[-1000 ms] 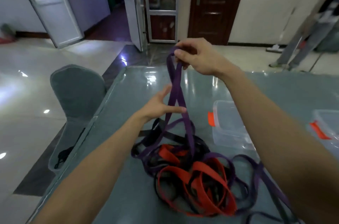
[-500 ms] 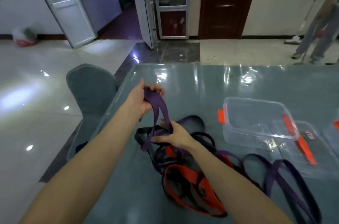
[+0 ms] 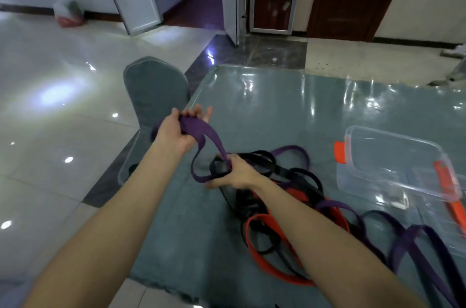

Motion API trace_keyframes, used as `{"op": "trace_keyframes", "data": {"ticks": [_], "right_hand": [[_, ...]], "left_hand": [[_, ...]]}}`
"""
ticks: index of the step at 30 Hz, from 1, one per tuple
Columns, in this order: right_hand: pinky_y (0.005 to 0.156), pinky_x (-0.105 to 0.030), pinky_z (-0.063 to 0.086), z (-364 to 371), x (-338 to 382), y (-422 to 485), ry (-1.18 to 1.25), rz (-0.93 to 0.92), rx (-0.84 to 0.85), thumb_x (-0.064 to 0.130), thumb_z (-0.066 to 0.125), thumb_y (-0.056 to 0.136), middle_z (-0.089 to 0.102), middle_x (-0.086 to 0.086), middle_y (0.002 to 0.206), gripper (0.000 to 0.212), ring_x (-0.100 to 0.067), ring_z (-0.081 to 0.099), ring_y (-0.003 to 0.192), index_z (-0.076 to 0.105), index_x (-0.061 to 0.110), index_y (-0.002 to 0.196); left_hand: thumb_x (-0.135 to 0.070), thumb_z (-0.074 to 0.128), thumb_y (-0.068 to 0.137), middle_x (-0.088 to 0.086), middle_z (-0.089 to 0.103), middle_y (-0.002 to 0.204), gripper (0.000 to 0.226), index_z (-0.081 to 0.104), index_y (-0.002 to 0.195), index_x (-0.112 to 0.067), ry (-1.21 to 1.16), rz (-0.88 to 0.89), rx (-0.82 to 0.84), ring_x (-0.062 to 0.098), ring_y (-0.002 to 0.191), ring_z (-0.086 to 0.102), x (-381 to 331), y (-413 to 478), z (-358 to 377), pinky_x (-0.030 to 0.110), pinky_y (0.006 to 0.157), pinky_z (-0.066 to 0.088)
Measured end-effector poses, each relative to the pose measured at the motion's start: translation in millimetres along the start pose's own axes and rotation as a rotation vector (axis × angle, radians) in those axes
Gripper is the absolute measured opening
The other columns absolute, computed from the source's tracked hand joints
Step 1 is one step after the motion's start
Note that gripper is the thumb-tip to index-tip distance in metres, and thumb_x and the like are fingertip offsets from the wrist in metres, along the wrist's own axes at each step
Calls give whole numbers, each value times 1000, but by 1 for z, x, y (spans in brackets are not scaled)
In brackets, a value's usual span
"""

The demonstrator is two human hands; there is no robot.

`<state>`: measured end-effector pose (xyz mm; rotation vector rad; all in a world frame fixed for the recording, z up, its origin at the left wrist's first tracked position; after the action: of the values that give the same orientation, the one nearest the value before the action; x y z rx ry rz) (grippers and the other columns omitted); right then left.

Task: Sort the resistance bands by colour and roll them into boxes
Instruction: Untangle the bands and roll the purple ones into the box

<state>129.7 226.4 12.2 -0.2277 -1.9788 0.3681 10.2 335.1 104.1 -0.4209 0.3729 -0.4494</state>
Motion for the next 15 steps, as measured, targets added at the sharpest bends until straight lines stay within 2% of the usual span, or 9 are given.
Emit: {"op": "trace_keyframes", "data": {"ticks": [1, 3, 5, 6, 10, 11, 13, 14, 15], "right_hand": [[106, -33, 53, 20, 2, 4, 55, 22, 43, 48, 104, 60, 67, 11, 126, 90, -9, 65, 117, 64, 20, 136], [107, -34, 54, 52, -4, 14, 183, 48, 61, 27, 100, 74, 73, 1, 122, 63, -14, 70, 113, 71, 11, 127], [91, -31, 58, 61, -14, 17, 184, 33, 33, 12, 92, 83, 76, -4, 96, 25, -13, 71, 88, 76, 5, 101], [84, -29, 57, 58, -21, 15, 118, 27, 35, 11, 89, 85, 75, -4, 87, 17, -14, 70, 80, 76, 4, 93], [85, -37, 56, 16, -49, -15, -325, 63, 69, 27, 82, 94, 74, -8, 89, 20, -25, 72, 87, 69, 11, 92], [81, -37, 54, -2, -46, -22, -384, 67, 51, 34, 77, 99, 72, -8, 88, 23, -25, 70, 85, 66, 14, 93], [74, -37, 49, -50, -13, -27, -500, 37, -68, 42, 73, 101, 68, -6, 84, 29, -25, 66, 80, 67, 14, 95], [72, -36, 48, -77, 13, -26, -542, 1, -147, 42, 76, 98, 69, -5, 82, 30, -24, 66, 76, 69, 13, 93], [69, -35, 49, -103, 41, -26, -549, -33, -215, 41, 81, 94, 70, -3, 78, 29, -22, 66, 71, 71, 14, 89]], "left_hand": [[-38, 38, 119, 7, 48, 61, 58, 49, 68, -11, 6, -14, 17, 28, 66, 67, 7, -2, 5, 61, 89, 56], [-36, 39, 118, 7, 48, 61, 58, 49, 68, -10, 29, -36, 40, 28, 63, 67, 11, -7, 10, 60, 84, 57], [-34, 37, 119, 6, 47, 64, 57, 49, 68, -10, 17, -35, 19, 27, 64, 67, -2, -10, 5, 59, 87, 57], [-33, 34, 119, 6, 45, 66, 57, 47, 68, -11, 1, -9, 1, 26, 65, 66, -16, -10, -1, 58, 88, 56], [-27, 29, 119, 5, 47, 64, 53, 43, 70, -14, -2, 135, -115, 25, 63, 68, -85, 6, -44, 54, 85, 59], [-27, 33, 118, 6, 53, 65, 49, 45, 73, -13, 93, 134, -159, 27, 67, 71, -94, 9, -63, 55, 89, 60], [-42, 47, 114, 17, 69, 87, 45, 55, 89, -6, 493, -3, -282, 37, 92, 75, -94, 13, -114, 62, 91, 58], [-58, 55, 107, 26, 72, 103, 58, 61, 104, 0, 784, -182, -313, 46, 105, 74, -83, 10, -141, 66, 90, 56], [-75, 61, 95, 34, 72, 115, 84, 62, 118, 6, 1102, -414, -293, 53, 113, 72, -67, 1, -162, 67, 91, 56]]}}
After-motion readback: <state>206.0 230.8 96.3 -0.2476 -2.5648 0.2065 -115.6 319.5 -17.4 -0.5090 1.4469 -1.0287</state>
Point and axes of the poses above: each hand's wrist, its own y-axis towards the middle knuckle, its own z-axis out of the palm, x = y × z, the point moved 9 cm from there along y, towards the middle knuckle
